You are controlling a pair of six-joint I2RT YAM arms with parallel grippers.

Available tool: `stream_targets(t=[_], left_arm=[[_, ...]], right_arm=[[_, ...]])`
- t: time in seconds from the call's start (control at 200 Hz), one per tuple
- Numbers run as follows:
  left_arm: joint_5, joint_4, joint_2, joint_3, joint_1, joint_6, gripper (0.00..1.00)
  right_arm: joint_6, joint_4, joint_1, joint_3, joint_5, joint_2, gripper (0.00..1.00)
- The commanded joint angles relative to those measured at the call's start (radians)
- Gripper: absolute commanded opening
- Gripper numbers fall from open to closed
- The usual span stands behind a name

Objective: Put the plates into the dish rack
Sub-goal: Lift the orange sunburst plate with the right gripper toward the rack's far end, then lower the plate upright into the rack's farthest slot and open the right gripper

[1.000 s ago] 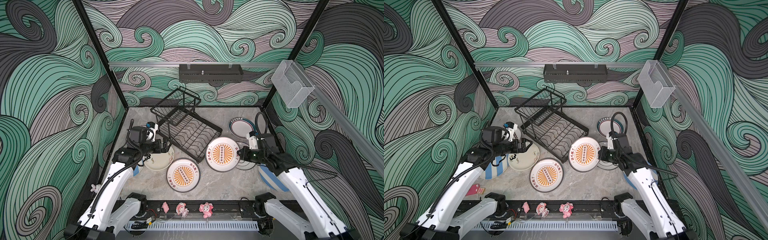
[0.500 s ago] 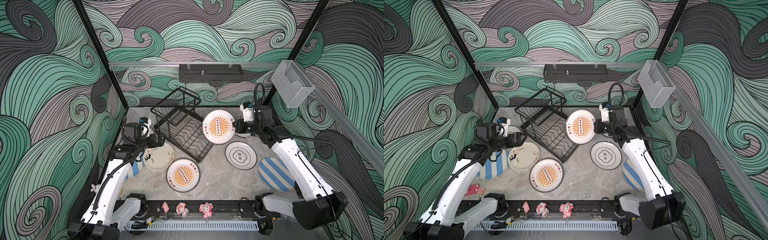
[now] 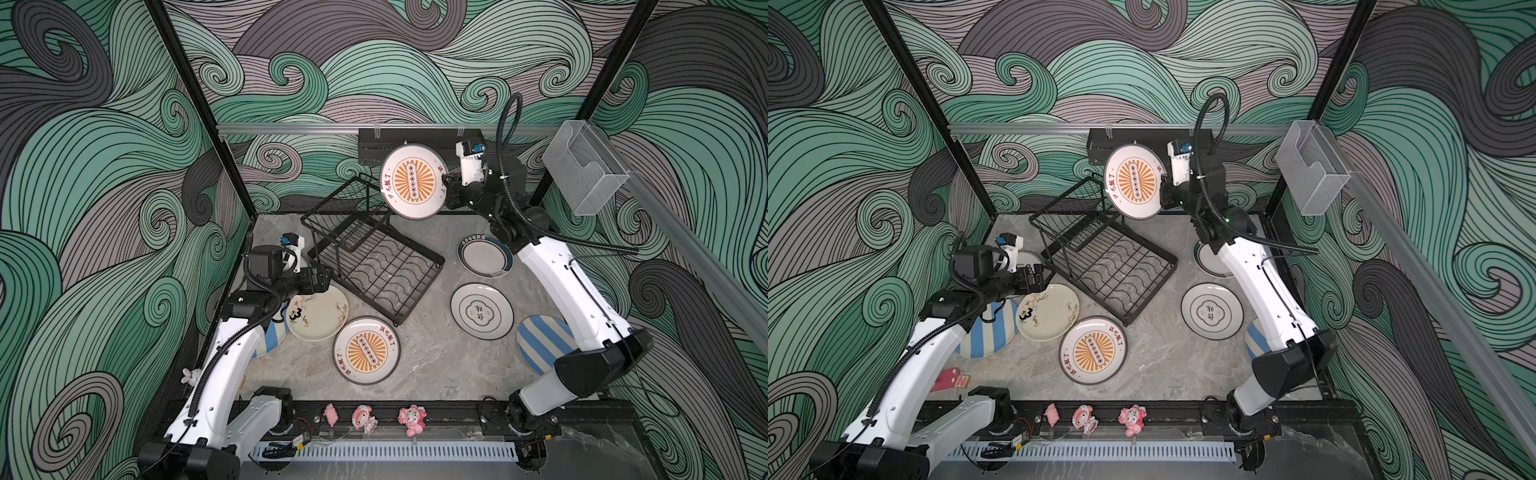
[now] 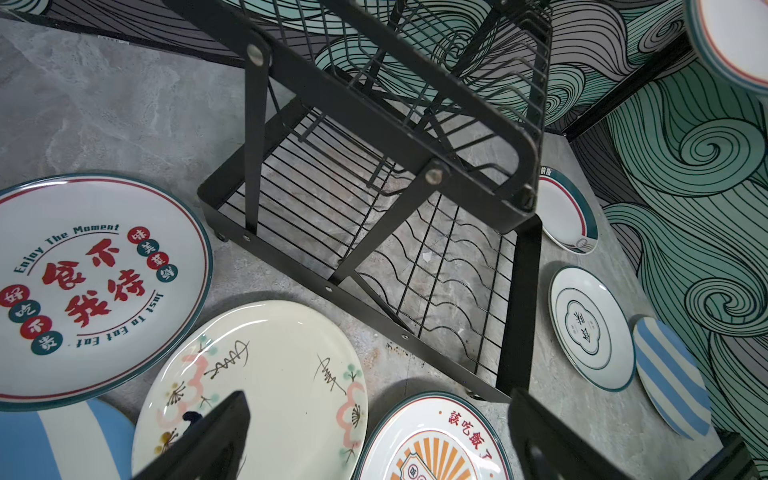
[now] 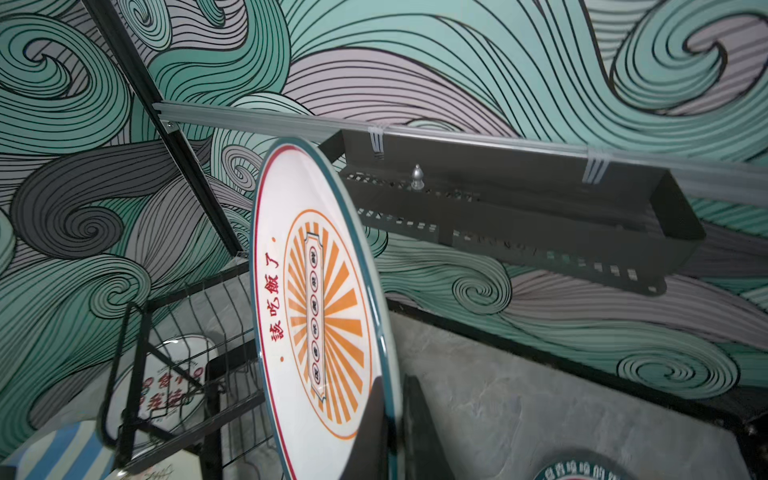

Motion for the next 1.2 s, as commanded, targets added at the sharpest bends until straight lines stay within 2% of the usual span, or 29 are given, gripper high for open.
stream_targets(t=[0.0, 0.175, 0.285, 0.53, 1.196], left_arm=[[0.018, 0.018, -0.017, -0.006, 0.007, 0.022, 0.99], [0.025, 0.008, -0.012, 0.013, 0.007, 0.007, 0.99], [0.028, 0.01, -0.009, 0.009, 0.007, 0.002, 0.99], [0.011, 0.01, 0.0, -0.001, 0.007, 0.005, 0.99], [0.003, 0.004, 0.014, -0.001, 0.007, 0.009, 0.99]], right_arm=[[-0.137, 0.144, 0.061, 0.106, 0.161, 0.082, 0.0], [-0.304, 0.315, 0.151, 0.183, 0.32, 0.215, 0.0], [-0.334, 0.323, 0.165, 0.279, 0.362, 0.313, 0.0], [-0.355, 0.346, 0.175, 0.39, 0.394, 0.434, 0.0], [-0.373, 0.372, 0.181, 0.409, 0.402, 0.501, 0.0]])
